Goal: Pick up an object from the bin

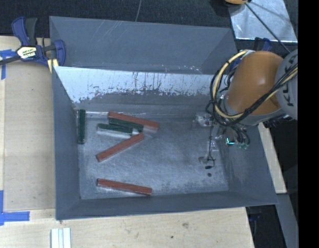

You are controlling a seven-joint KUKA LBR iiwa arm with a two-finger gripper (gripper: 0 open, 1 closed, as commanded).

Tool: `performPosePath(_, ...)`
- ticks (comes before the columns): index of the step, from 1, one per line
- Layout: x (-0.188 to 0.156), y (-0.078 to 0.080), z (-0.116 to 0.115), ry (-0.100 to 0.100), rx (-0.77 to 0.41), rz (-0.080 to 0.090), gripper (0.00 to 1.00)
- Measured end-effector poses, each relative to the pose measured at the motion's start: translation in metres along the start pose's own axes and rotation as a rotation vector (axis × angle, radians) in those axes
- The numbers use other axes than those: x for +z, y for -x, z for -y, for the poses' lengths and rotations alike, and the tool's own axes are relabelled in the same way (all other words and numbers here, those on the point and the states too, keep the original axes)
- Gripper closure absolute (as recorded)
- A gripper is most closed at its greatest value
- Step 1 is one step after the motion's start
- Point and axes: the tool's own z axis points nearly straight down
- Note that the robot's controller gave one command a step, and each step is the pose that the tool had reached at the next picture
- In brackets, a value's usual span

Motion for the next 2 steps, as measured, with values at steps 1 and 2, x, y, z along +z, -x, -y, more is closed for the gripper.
performPosePath(1,-0.005,0.002,0.000,-0.001,-0.002,0.008,0.00)
performPosePath(2,-0.001,0.013,-0.021,-0.004,-0.081,0.008,0.00)
